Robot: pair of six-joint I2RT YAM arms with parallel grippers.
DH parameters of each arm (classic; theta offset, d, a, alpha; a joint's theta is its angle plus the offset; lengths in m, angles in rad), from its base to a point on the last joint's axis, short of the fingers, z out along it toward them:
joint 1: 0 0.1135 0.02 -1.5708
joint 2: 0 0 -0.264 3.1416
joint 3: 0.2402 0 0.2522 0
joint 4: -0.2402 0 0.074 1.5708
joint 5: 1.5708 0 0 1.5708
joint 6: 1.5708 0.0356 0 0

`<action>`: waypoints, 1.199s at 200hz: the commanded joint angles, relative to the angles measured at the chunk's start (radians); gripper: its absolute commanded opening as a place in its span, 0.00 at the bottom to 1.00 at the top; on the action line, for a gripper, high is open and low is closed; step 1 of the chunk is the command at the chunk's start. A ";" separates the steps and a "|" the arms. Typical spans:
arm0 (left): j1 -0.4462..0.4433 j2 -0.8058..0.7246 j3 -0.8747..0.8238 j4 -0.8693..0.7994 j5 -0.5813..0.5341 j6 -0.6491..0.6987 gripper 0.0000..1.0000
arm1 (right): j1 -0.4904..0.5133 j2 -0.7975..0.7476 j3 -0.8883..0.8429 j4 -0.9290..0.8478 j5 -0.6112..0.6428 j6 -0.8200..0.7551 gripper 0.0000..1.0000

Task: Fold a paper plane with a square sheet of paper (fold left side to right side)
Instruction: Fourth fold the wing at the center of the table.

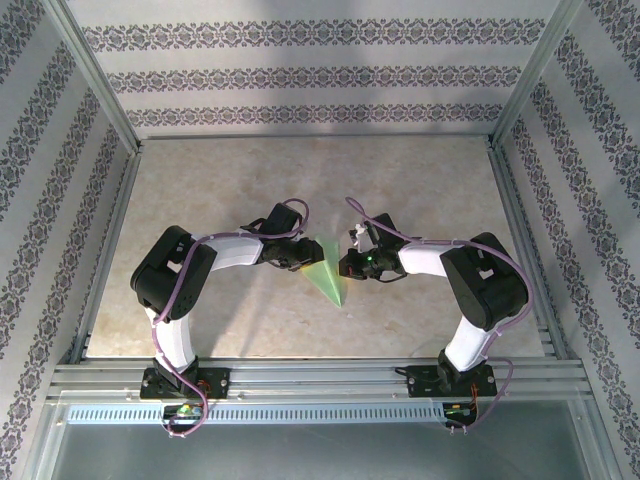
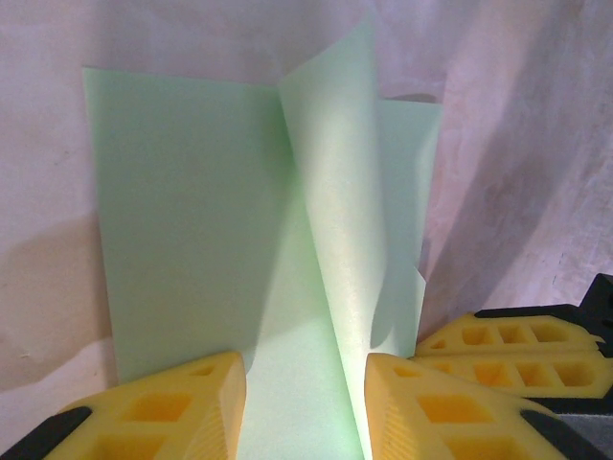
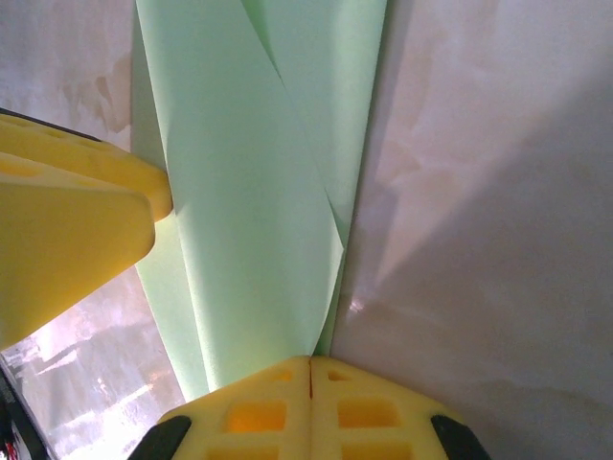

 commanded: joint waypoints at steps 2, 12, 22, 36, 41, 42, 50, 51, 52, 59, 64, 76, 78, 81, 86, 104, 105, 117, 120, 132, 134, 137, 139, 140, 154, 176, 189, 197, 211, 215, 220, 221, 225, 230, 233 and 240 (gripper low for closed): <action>-0.015 0.024 0.002 -0.034 -0.023 0.019 0.40 | -0.003 0.011 0.011 -0.040 0.040 -0.020 0.00; -0.016 0.023 0.004 -0.033 -0.019 0.017 0.41 | 0.000 0.020 0.010 -0.050 0.054 -0.020 0.00; -0.016 0.018 0.003 -0.029 -0.015 0.017 0.43 | 0.004 0.030 0.009 -0.056 0.062 -0.018 0.00; -0.016 0.010 0.007 -0.024 -0.009 0.014 0.45 | 0.009 0.045 0.007 -0.057 0.067 -0.013 0.00; -0.016 0.008 0.006 -0.020 -0.004 0.011 0.46 | 0.011 0.051 0.007 -0.058 0.070 -0.012 0.00; -0.016 0.008 0.006 -0.019 -0.003 0.011 0.47 | 0.011 0.052 0.007 -0.057 0.071 -0.012 0.00; -0.016 0.002 0.006 -0.013 0.004 0.009 0.48 | 0.013 0.060 0.006 -0.056 0.074 -0.010 0.00; -0.017 0.002 0.007 -0.011 0.004 0.008 0.49 | 0.013 0.061 0.006 -0.056 0.074 -0.010 0.00; -0.016 0.001 0.007 -0.010 0.006 0.008 0.49 | 0.013 0.062 0.006 -0.056 0.074 -0.010 0.00; -0.016 -0.004 0.007 -0.009 0.009 0.005 0.50 | 0.013 0.068 0.006 -0.055 0.076 -0.007 0.00; -0.016 -0.006 0.008 -0.007 0.012 0.004 0.52 | 0.014 0.071 0.006 -0.057 0.079 -0.005 0.00; -0.017 -0.019 0.010 -0.007 0.013 0.004 0.54 | 0.013 0.076 0.004 -0.058 0.088 -0.002 0.00; -0.016 -0.020 0.010 -0.009 0.012 0.003 0.54 | 0.013 0.076 0.004 -0.060 0.091 -0.001 0.00; -0.016 -0.025 0.012 -0.010 0.011 0.004 0.54 | 0.012 0.077 0.004 -0.062 0.093 -0.002 0.00; -0.016 -0.032 0.012 -0.013 0.007 0.006 0.56 | 0.014 0.077 0.003 -0.062 0.095 -0.002 0.00; -0.016 -0.064 0.017 -0.043 -0.018 0.022 0.59 | 0.014 0.081 0.003 -0.063 0.098 -0.001 0.00; -0.014 -0.066 0.017 -0.045 -0.020 0.023 0.59 | 0.014 0.081 0.003 -0.063 0.097 -0.001 0.00; -0.012 -0.087 0.025 -0.072 -0.035 0.040 0.60 | 0.014 0.084 0.003 -0.064 0.097 -0.003 0.00; -0.010 -0.092 0.029 -0.081 -0.040 0.044 0.60 | 0.014 0.084 0.004 -0.064 0.097 -0.005 0.00; -0.007 -0.113 0.032 -0.098 -0.050 0.059 0.61 | 0.014 0.087 0.006 -0.065 0.093 -0.009 0.00; -0.007 -0.115 0.034 -0.100 -0.051 0.060 0.61 | 0.014 0.087 0.006 -0.067 0.093 -0.009 0.00; -0.007 -0.120 0.036 -0.104 -0.053 0.063 0.61 | 0.014 0.087 0.007 -0.067 0.093 -0.010 0.00; -0.005 -0.122 0.037 -0.106 -0.053 0.065 0.61 | 0.015 0.086 0.007 -0.067 0.093 -0.011 0.00; -0.004 -0.124 0.036 -0.107 -0.054 0.066 0.60 | 0.015 0.087 0.007 -0.068 0.093 -0.011 0.00; -0.001 -0.137 0.042 -0.106 -0.041 0.079 0.53 | 0.016 0.086 0.009 -0.070 0.093 -0.014 0.00; 0.000 -0.130 0.057 -0.082 0.014 0.093 0.32 | 0.018 0.087 0.010 -0.080 0.104 -0.017 0.00; -0.001 -0.111 0.067 -0.062 0.059 0.093 0.22 | 0.019 0.086 0.012 -0.085 0.109 -0.019 0.00; -0.003 -0.095 0.074 -0.042 0.085 0.090 0.17 | 0.021 0.088 0.013 -0.090 0.113 -0.019 0.00; -0.007 -0.062 0.087 -0.015 0.126 0.082 0.11 | 0.022 0.090 0.016 -0.098 0.118 -0.019 0.00; -0.009 -0.054 0.092 -0.010 0.133 0.080 0.09 | 0.024 0.091 0.017 -0.102 0.120 -0.018 0.00; -0.012 -0.041 0.100 -0.007 0.139 0.080 0.08 | 0.024 0.091 0.019 -0.107 0.124 -0.019 0.00; -0.012 -0.039 0.102 -0.006 0.140 0.081 0.08 | 0.024 0.092 0.019 -0.108 0.125 -0.019 0.00; -0.013 -0.029 0.108 -0.004 0.145 0.080 0.07 | 0.026 0.093 0.021 -0.112 0.126 -0.021 0.00; -0.016 -0.019 0.115 -0.002 0.150 0.079 0.06 | 0.027 0.094 0.022 -0.116 0.128 -0.021 0.00; -0.016 -0.012 0.119 -0.003 0.152 0.078 0.05 | 0.028 0.095 0.024 -0.119 0.131 -0.021 0.00; -0.018 0.004 0.129 -0.004 0.158 0.079 0.04 | 0.030 0.096 0.026 -0.123 0.135 -0.023 0.00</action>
